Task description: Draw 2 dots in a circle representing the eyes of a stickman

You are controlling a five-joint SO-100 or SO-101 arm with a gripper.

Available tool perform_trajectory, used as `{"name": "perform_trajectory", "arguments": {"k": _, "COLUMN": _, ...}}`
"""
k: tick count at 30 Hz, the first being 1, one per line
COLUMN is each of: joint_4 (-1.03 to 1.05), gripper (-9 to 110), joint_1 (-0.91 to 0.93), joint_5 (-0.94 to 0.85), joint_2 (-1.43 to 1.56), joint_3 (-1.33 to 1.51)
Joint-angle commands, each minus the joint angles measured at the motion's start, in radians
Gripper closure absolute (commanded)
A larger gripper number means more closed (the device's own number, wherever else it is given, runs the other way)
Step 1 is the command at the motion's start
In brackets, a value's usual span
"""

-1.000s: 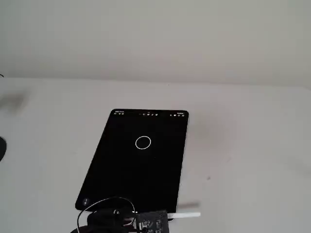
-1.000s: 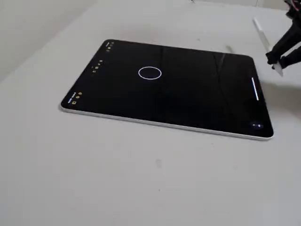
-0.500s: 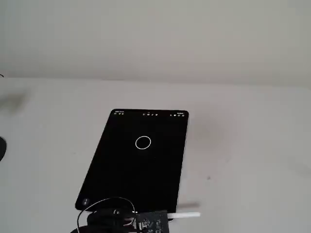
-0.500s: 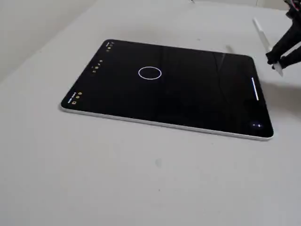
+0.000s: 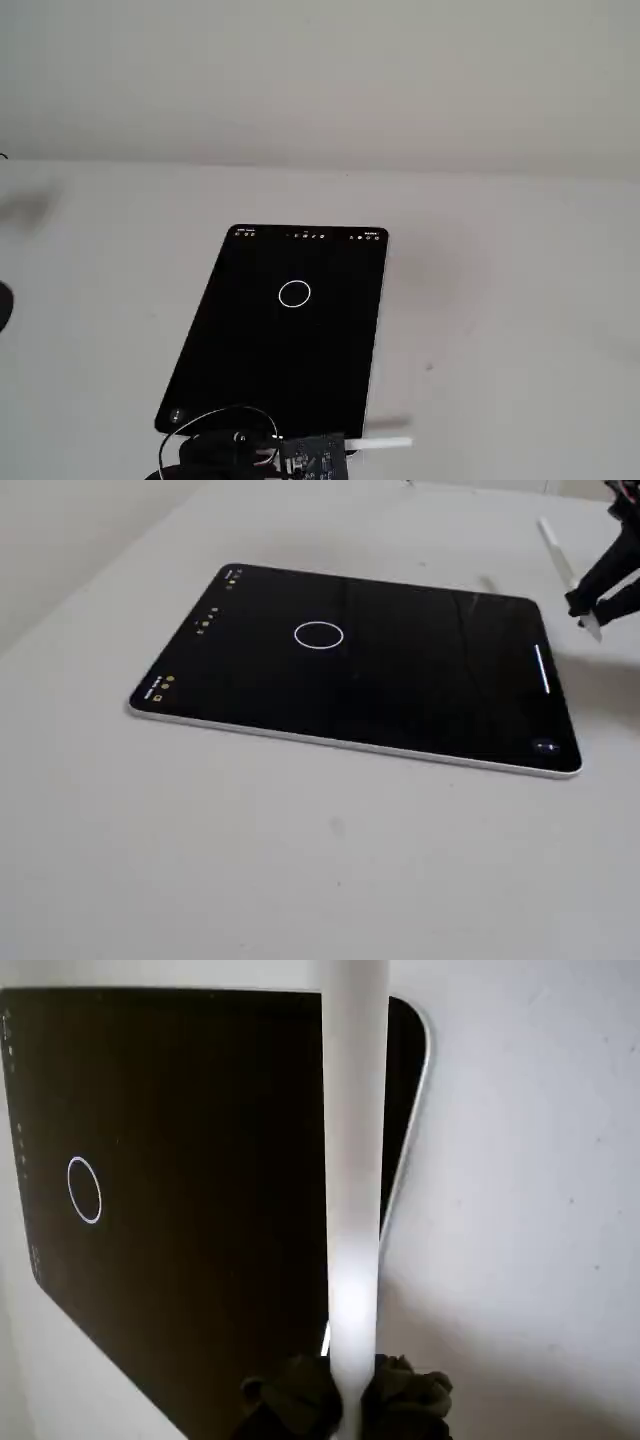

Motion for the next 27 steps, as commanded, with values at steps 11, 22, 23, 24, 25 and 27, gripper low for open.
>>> {"name": "perform_trajectory", "arguments": {"k": 11, "joint_4": -0.005, "gripper": 101, "joint_1": 0.012, "joint_5": 0.002, "joint_2": 0.009, "joint_3": -0.002}}
{"name": "perform_trajectory", "arguments": {"k": 22, "joint_4": -0.468, "gripper": 101, "joint_1": -0.064, "joint_5": -0.408, "joint_2": 0.011, "joint_3": 0.114}}
{"name": "perform_trajectory", "arguments": {"k": 23, "joint_4": -0.512, "gripper": 101, "joint_1": -0.083, "joint_5": -0.408, "joint_2": 0.006, "joint_3": 0.117}}
{"name": "perform_trajectory", "arguments": {"k": 24, "joint_4": -0.583, "gripper": 101, "joint_1": -0.112, "joint_5": -0.413, "joint_2": -0.029, "joint_3": 0.117}}
{"name": "perform_trajectory", "arguments": {"k": 25, "joint_4": -0.676, "gripper": 101, "joint_1": -0.149, "joint_5": -0.437, "joint_2": -0.107, "joint_3": 0.117}}
{"name": "perform_trajectory", "arguments": {"k": 27, "joint_4": -0.974, "gripper": 101, "joint_1": -0.196, "joint_5": -0.479, "joint_2": -0.385, "joint_3": 0.117}}
